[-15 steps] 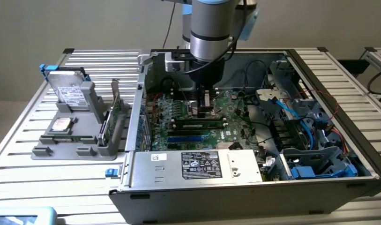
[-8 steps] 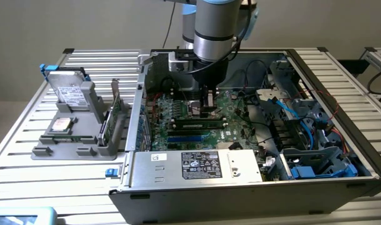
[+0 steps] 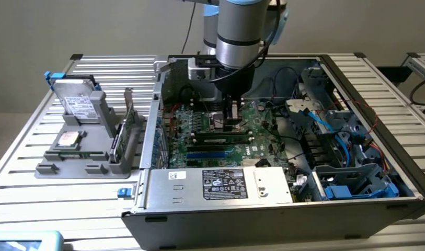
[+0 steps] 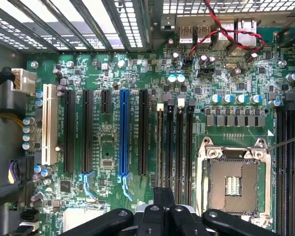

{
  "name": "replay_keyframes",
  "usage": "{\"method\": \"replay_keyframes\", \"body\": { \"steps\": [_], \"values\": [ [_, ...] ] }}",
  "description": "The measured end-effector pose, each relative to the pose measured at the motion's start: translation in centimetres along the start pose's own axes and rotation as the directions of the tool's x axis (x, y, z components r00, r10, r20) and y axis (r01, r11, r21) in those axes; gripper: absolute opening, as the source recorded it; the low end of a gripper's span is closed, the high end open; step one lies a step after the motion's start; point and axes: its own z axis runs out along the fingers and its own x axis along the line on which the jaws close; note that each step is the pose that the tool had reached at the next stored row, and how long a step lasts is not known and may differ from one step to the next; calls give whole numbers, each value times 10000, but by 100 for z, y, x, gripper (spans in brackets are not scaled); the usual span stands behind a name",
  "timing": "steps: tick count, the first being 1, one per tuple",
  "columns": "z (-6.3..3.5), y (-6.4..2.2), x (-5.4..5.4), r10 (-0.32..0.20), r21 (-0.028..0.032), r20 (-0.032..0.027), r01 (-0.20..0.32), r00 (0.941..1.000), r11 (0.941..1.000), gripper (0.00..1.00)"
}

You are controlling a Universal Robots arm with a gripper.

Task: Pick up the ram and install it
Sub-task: 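Press down the ram until it locks into place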

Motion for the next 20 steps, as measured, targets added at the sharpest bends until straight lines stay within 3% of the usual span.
{"method": "replay_keyframes", "body": {
  "steps": [5, 10, 16, 20],
  "values": [
    [2, 0, 0, 680, -42, 12, -680, 9977, 9977, 11],
    [7, 0, 0, 1417, -89, 20, -1417, 9899, 9899, 11],
    [18, 0, -1, 2325, -146, 25, -2325, 9726, 9725, 11],
    [20, 0, -1, 2899, -184, 29, -2898, 9570, 9569, 11]
  ]
}}
